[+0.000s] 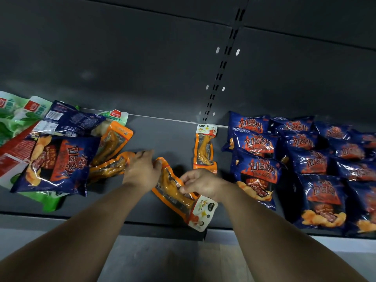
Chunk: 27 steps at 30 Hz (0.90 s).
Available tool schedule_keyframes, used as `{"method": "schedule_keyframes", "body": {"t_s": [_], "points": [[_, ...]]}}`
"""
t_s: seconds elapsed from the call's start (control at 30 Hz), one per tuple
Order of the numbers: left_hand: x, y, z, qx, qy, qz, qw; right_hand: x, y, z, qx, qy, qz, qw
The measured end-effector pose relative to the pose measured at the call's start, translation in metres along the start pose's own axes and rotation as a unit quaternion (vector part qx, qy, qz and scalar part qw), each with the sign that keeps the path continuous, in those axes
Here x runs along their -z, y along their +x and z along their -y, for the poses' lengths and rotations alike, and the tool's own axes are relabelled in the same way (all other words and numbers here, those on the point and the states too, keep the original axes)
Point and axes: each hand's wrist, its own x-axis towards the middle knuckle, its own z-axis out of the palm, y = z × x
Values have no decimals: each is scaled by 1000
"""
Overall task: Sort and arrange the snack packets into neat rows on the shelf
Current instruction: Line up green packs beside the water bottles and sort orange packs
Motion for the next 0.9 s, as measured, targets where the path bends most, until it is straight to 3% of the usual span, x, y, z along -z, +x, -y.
{"method": "schedule_keyframes", "body": {"t_s": [0.13, 0.23, 0.33, 0.4, 0.53, 0.67, 0.9], "points": [[1, -3, 2, 73, -100, 61, 990, 2, 0, -1, -11, -9, 11, 1000], [-2, -4, 0, 101, -199, 33, 974, 3, 1, -3, -18, 0, -30, 999], [-3, 0, 0, 109, -265, -12, 958, 11, -3, -3, -24, 108, -87, 990], [-1, 2, 0, 112, -304, -32, 946, 18, -5, -3, -45, 236, -114, 964], [1, 10, 5, 165, -381, -78, 906, 21, -4, -13, -49, 465, -126, 875], [-1, 14, 3, 223, -498, -103, 832, 9, -3, -11, -17, 479, -116, 870], [-10, 3, -1, 251, -527, -43, 811, 14, 3, -3, 16, 537, -210, 817]]}}
